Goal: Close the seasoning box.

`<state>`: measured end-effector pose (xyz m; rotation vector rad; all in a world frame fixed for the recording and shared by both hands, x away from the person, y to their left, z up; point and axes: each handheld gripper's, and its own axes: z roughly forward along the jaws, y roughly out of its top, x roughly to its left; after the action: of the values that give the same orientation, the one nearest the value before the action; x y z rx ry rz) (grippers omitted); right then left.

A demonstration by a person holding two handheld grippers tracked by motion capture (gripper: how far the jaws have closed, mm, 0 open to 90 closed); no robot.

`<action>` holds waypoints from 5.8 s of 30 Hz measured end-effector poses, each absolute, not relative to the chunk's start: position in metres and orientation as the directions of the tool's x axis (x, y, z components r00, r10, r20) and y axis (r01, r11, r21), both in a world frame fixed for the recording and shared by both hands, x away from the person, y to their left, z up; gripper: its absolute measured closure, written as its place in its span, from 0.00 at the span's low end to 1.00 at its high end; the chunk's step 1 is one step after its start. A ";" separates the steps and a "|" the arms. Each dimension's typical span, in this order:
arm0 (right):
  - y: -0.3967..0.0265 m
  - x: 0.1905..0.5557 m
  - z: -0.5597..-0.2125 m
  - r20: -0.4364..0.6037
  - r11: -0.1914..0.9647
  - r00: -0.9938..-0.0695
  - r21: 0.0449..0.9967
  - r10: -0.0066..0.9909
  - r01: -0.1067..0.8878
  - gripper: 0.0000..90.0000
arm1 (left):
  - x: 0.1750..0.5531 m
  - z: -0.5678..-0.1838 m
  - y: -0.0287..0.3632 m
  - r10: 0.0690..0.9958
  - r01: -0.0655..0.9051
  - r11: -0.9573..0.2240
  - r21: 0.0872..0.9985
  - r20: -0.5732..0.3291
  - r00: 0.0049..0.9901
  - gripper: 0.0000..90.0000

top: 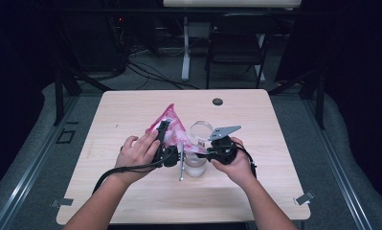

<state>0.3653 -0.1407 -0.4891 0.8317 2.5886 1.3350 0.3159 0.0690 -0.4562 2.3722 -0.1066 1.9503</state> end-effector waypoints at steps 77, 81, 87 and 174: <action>-0.144 0.368 -0.493 0.158 0.461 -0.833 0.771 0.529 0.439 1.00 | 0.310 -0.448 0.060 -0.061 -0.140 -0.989 -0.038 0.984 0.164 0.70; -0.144 0.368 -0.493 0.158 0.462 -0.834 0.771 0.529 0.439 1.00 | 0.310 -0.447 0.060 -0.071 -0.143 -0.989 -0.047 0.984 0.164 0.70; -0.144 0.368 -0.493 0.158 0.458 -0.834 0.774 0.529 0.437 1.00 | 0.310 -0.446 0.059 -0.085 -0.144 -0.988 -0.061 0.983 0.163 0.70; -0.134 0.363 -0.496 0.120 0.514 -0.852 0.751 0.510 0.414 1.00 | 0.309 -0.445 0.064 -0.207 -0.145 -0.973 -0.177 0.950 0.234 0.74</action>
<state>0.3631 -0.1338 -0.4961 0.8064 2.6306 1.2571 0.3090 0.0642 -0.4445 2.5070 -0.3585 1.9445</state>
